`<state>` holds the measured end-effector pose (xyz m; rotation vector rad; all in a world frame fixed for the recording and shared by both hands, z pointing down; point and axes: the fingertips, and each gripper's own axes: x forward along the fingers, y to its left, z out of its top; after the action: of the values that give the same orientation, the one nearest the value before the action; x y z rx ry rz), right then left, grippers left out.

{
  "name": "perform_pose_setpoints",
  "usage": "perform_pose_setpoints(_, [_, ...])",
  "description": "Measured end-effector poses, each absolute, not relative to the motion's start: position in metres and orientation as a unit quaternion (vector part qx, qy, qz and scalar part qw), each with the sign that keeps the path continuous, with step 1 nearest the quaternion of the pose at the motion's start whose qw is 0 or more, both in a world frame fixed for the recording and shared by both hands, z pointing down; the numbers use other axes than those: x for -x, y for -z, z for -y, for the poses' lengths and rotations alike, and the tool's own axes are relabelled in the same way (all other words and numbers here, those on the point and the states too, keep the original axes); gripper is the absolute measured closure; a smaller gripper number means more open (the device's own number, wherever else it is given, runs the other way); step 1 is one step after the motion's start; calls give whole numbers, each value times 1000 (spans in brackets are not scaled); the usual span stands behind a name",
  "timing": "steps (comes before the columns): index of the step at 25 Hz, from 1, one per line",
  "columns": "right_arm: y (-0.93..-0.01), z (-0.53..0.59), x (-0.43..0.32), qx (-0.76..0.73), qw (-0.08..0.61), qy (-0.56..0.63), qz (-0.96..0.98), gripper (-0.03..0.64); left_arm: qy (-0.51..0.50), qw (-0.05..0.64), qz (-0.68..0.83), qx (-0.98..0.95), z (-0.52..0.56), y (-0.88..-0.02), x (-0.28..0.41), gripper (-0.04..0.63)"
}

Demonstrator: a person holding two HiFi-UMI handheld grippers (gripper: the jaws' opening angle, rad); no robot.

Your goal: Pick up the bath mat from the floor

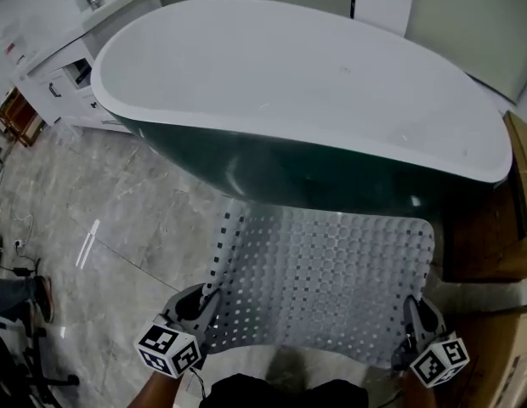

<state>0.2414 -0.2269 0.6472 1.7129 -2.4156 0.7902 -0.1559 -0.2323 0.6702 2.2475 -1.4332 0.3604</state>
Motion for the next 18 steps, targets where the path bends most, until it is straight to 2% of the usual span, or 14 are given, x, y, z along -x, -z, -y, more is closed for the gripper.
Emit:
perform_pose_setpoints(11, [-510, 205, -235, -549, 40, -255, 795, 566, -124, 225, 530, -808, 197, -529, 162, 505])
perform_pose_setpoints(18, [-420, 200, -230, -548, 16, -247, 799, 566, -115, 214, 547, -801, 197, -426, 167, 505])
